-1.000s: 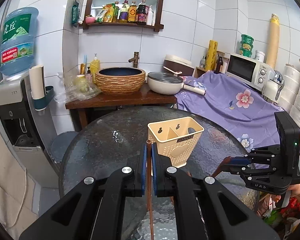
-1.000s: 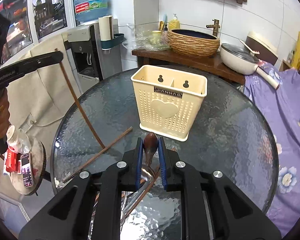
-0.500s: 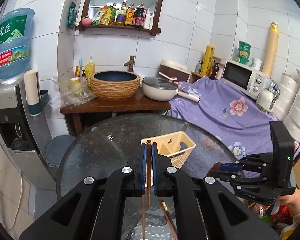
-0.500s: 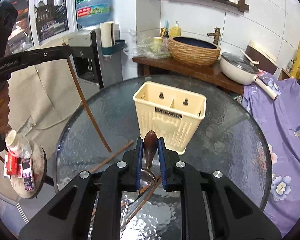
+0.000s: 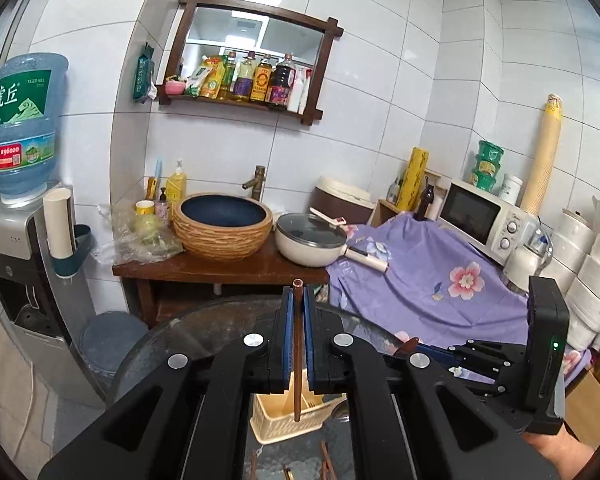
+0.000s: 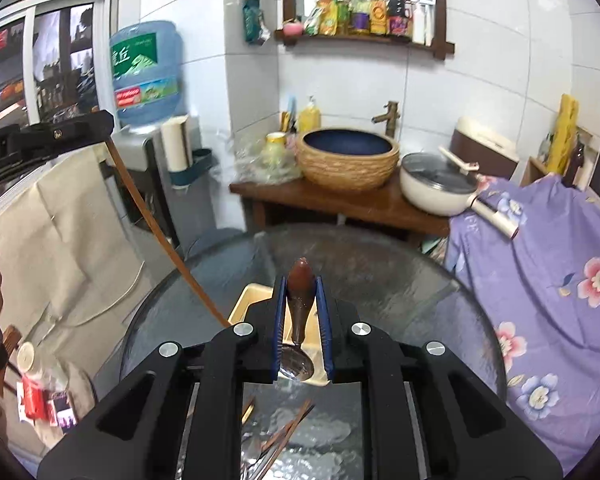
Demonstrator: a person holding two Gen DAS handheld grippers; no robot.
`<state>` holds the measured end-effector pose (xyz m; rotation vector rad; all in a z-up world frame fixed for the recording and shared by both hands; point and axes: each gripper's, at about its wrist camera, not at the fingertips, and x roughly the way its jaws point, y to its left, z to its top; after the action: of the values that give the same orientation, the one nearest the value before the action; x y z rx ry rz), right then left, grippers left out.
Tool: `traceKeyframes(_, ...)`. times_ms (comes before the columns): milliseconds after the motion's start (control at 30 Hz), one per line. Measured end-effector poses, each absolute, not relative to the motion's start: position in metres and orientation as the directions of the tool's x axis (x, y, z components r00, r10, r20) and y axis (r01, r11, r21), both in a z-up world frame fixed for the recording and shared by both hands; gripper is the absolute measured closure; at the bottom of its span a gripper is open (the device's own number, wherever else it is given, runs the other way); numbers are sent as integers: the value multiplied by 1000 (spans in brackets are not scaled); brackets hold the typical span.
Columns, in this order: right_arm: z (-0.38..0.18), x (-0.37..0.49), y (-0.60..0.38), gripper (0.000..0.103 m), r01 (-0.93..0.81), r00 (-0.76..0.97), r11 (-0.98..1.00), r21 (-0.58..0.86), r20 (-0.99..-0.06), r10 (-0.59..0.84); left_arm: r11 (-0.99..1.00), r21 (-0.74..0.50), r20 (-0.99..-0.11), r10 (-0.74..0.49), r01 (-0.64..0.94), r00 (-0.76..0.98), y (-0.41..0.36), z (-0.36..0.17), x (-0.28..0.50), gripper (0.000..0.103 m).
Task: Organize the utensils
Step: 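Lift the chopsticks with left tool while right tool carries the ladle toward the basket, then lower chopsticks into the cream basket and open left tool while right tool releases the ladle inside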
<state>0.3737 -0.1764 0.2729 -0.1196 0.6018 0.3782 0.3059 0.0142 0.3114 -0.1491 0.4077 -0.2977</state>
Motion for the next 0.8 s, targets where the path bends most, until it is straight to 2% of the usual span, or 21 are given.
traceKeyframes(167,273,389,-174,87,-352,794,935,-44,-543,273,954,-193,-345,-286,231,894,4,309,324,98)
traceKeyframes(333,261,406,-171,87,-334,814,942,-43,-518,265,956,-210,-374,-273,206,886,2,291,345,98)
traceKeyframes(800,203,435,-172,87,-314,797,949,12,-539,271,961,-200,-424,-262,193,867,2,233,367,98)
